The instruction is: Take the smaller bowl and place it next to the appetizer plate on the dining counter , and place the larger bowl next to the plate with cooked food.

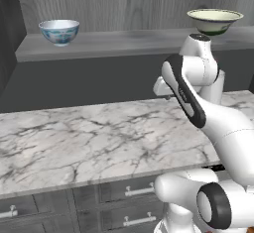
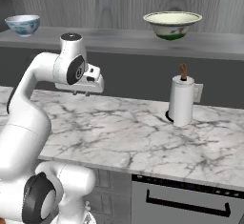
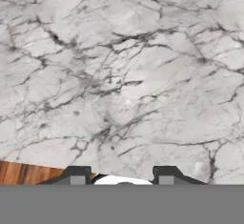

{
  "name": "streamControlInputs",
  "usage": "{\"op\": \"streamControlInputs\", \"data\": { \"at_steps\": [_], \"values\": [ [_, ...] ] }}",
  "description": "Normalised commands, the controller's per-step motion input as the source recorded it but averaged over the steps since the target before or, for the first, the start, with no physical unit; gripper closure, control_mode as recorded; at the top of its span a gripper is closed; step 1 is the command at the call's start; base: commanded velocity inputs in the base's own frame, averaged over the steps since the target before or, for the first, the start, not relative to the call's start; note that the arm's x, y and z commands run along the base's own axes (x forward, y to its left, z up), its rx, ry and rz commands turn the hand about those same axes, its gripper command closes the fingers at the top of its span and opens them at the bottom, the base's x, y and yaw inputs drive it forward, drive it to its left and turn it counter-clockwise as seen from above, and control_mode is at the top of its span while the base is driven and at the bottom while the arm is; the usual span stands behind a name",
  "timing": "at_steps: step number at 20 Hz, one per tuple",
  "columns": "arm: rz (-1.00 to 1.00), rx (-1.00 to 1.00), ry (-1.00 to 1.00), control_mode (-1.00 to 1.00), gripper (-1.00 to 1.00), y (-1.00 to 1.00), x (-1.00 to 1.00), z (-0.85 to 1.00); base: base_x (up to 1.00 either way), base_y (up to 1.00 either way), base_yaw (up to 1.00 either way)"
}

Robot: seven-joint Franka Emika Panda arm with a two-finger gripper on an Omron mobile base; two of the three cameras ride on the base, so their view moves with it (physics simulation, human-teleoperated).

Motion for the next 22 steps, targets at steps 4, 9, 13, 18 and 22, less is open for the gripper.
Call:
{"op": "streamControlInputs", "data": {
  "at_steps": [4, 9, 13, 18, 22],
  "values": [
    [0.0, 0.0, 0.0, -1.0, -1.0, 0.0, -0.01, 0.0, 0.0, 0.0, 0.0],
    [0.0, 0.0, -0.17, -1.0, -1.0, -0.02, -0.68, 0.01, 0.0, 0.0, 0.0],
    [-0.01, 0.0, -0.48, -1.0, -1.0, -0.09, -0.99, 0.41, 0.0, 0.0, 0.0],
    [-0.07, 0.03, -0.58, -1.0, -1.0, -0.09, -0.56, 0.84, 0.0, 0.0, 0.0],
    [-0.16, 0.03, -0.44, -1.0, -1.0, -0.21, -0.39, 1.0, 0.0, 0.0, 0.0]
  ]
}}
